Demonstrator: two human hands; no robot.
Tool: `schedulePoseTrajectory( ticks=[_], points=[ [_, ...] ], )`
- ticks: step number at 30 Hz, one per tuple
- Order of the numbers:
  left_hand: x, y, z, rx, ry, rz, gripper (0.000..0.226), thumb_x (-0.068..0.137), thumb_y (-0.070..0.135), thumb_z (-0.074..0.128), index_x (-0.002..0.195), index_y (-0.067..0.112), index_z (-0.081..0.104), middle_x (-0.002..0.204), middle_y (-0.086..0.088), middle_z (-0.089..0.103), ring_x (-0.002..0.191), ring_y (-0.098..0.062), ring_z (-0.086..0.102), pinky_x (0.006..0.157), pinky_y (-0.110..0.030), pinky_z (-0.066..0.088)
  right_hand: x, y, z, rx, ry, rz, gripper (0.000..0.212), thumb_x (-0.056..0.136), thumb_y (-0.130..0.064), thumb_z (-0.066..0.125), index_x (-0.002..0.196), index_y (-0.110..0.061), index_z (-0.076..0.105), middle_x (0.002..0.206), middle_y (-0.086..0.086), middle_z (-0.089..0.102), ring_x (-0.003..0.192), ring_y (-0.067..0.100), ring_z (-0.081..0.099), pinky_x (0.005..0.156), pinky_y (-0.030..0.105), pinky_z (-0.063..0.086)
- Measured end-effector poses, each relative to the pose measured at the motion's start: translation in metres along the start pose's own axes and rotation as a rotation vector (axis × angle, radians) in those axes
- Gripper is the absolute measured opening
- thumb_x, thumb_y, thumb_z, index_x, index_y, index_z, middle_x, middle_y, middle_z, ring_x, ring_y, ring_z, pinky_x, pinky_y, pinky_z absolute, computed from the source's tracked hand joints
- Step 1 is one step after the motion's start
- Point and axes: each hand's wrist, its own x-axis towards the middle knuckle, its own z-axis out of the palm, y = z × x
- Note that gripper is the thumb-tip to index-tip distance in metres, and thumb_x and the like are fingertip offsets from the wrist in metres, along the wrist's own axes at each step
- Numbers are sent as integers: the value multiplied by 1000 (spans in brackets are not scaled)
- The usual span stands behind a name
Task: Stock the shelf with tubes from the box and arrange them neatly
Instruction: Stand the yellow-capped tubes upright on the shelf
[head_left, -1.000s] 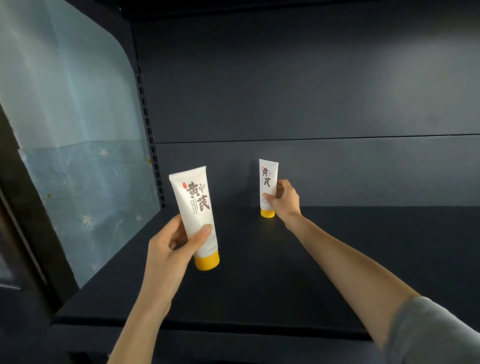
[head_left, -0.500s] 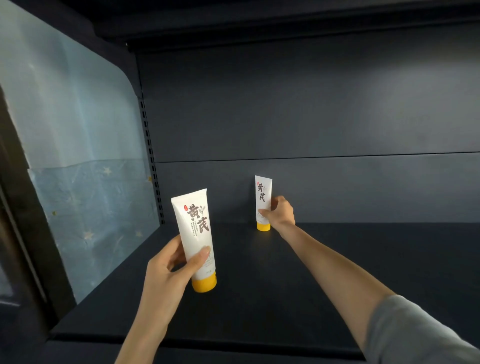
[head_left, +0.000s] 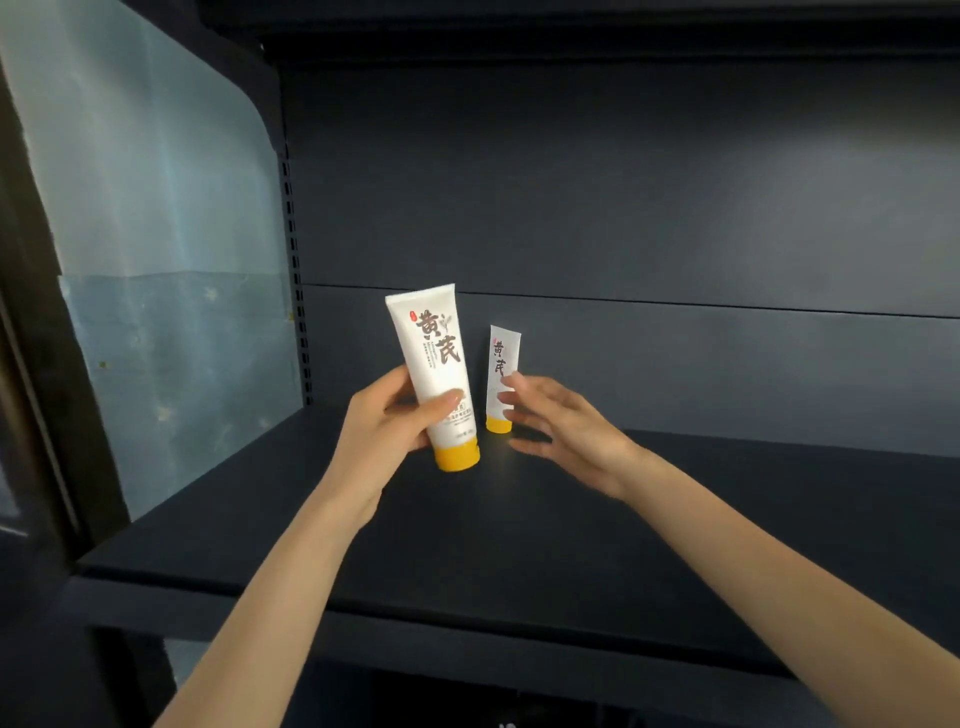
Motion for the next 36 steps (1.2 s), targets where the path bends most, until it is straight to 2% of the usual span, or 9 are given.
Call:
schedulePoseTrajectory(
  ticks=[6,10,15,19,22,24,27,33,36],
  points=[
    [8,-1,35,-18,-107,13,34,81,13,72,112,23,64,106,9,72,99,-8,67,79,-23,56,-40,-12,-9,-199,-91,-115,39,86,-28,65,123,-19,56,122,-1,65,110,11,63,94,31,52],
    [11,-5,53,-1,-164,16,37,78,13,74,112,21,62,105,11,72,99,-5,66,75,-15,52,-46,-6,-17,-202,-13,-191,31,85,-14,68,114,-14,59,113,3,68,101,13,67,82,24,54],
    [15,-6,63,27,-201,-1,45,78,14,74,120,23,59,107,11,71,103,-7,65,90,-30,50,-49,-1,-25,-250,57,-271,34,83,-14,70,115,-14,58,111,2,69,100,14,67,79,21,53],
    [15,-6,65,71,-215,10,40,83,19,69,121,28,58,108,14,71,104,-3,64,92,-27,51,-43,0,-30,-273,36,-282,30,83,-14,70,111,-17,59,106,1,69,97,15,67,78,22,54],
    [14,-7,56,272,-258,85,37,93,30,55,129,39,51,123,22,62,118,3,53,98,-24,44,-31,6,-36,-298,16,-235,32,82,-17,72,111,-17,58,109,3,68,99,16,67,79,26,56],
    [12,-13,41,620,-214,100,48,96,42,43,143,37,35,143,18,44,135,-5,35,112,-36,30,-20,12,-42,-321,31,-211,32,82,-20,73,110,-19,57,109,0,68,98,14,67,78,26,57],
    [3,-25,15,1147,-159,80,60,96,54,26,150,32,14,155,11,24,143,-11,17,116,-39,14,2,23,-52,-354,100,-185,27,81,-25,73,102,-27,56,105,-7,67,97,8,66,71,21,56],
    [-18,-36,-25,1458,-184,-77,82,79,67,-2,151,29,-2,159,9,12,146,-12,10,119,-40,9,55,47,-78,-454,360,-74,35,83,-27,72,109,-20,51,113,-3,61,104,15,61,84,37,57],
    [-25,-37,-37,1510,-153,-92,89,72,70,-8,151,30,-1,158,9,15,145,-11,13,119,-41,11,74,56,-84,-512,463,-47,41,84,-25,71,117,-13,50,121,3,59,103,14,57,84,31,52]
  ],
)
